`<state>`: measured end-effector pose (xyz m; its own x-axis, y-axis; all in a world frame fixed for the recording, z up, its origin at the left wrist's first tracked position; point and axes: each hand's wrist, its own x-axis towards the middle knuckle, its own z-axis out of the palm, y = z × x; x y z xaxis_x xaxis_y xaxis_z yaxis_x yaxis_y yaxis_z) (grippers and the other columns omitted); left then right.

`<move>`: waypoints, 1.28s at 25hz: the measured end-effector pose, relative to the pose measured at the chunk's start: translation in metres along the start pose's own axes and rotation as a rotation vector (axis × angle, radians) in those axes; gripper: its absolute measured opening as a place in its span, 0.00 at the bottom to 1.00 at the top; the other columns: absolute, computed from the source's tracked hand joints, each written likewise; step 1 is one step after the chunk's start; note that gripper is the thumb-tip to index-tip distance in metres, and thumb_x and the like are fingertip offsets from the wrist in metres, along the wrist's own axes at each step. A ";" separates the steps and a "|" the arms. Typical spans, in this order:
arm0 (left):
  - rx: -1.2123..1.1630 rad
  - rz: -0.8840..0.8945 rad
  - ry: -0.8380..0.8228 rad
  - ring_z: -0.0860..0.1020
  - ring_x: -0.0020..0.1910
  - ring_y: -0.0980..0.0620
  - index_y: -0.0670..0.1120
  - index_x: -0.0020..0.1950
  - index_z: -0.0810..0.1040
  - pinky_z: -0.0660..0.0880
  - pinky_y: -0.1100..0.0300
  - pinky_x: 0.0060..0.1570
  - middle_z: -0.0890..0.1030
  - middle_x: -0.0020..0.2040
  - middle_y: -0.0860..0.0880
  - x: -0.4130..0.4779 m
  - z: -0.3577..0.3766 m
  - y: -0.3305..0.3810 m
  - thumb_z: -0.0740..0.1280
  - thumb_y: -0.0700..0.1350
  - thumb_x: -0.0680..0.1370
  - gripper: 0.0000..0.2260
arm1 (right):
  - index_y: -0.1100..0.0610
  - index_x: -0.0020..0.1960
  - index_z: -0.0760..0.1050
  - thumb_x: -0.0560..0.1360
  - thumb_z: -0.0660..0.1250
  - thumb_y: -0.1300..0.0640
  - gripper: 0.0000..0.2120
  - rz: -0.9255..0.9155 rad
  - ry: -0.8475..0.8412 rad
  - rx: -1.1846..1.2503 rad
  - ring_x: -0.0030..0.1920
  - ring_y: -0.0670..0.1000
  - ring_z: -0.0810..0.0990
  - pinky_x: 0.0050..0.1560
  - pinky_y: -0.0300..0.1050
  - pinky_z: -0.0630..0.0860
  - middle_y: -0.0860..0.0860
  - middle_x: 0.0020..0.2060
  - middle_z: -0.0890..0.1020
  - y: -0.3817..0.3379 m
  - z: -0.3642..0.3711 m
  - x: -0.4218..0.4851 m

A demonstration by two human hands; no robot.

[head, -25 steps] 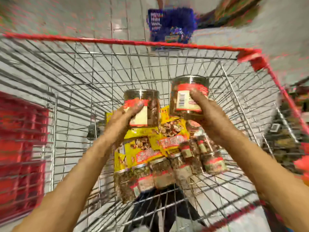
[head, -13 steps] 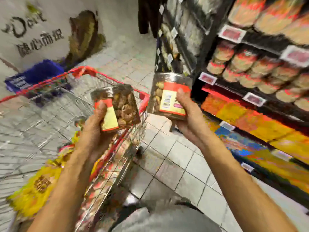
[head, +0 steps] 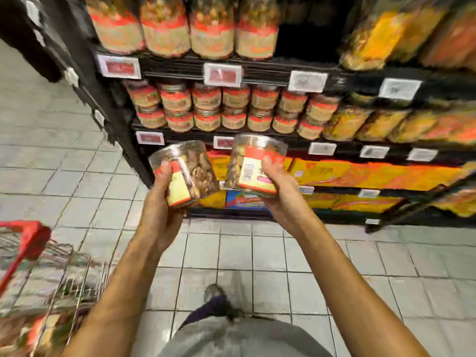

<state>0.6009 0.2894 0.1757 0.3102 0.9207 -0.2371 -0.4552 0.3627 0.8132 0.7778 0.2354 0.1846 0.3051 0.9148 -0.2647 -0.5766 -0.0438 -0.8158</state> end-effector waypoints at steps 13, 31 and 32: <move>0.265 -0.025 -0.135 0.80 0.54 0.48 0.41 0.63 0.73 0.76 0.52 0.56 0.81 0.54 0.45 0.151 0.101 -0.092 0.69 0.53 0.70 0.25 | 0.61 0.56 0.74 0.63 0.68 0.51 0.24 -0.086 0.348 0.144 0.45 0.49 0.82 0.52 0.44 0.77 0.54 0.46 0.83 -0.062 -0.106 0.083; 0.746 0.665 0.226 0.68 0.68 0.43 0.35 0.71 0.57 0.66 0.48 0.67 0.68 0.67 0.38 0.312 0.190 -0.255 0.72 0.58 0.68 0.43 | 0.58 0.56 0.75 0.68 0.67 0.50 0.20 -0.146 0.121 -0.006 0.49 0.49 0.84 0.44 0.39 0.79 0.49 0.44 0.86 -0.064 -0.242 0.206; 0.750 0.641 0.218 0.67 0.69 0.43 0.35 0.72 0.56 0.66 0.47 0.68 0.67 0.68 0.38 0.316 0.191 -0.256 0.73 0.57 0.68 0.44 | 0.57 0.54 0.76 0.68 0.66 0.50 0.17 -0.152 0.106 -0.011 0.48 0.48 0.84 0.44 0.39 0.79 0.48 0.43 0.86 -0.063 -0.242 0.207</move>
<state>0.9745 0.4604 -0.0060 -0.0018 0.9436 0.3311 0.1830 -0.3252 0.9278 1.0608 0.3305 0.0571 0.4667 0.8636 -0.1905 -0.5095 0.0864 -0.8561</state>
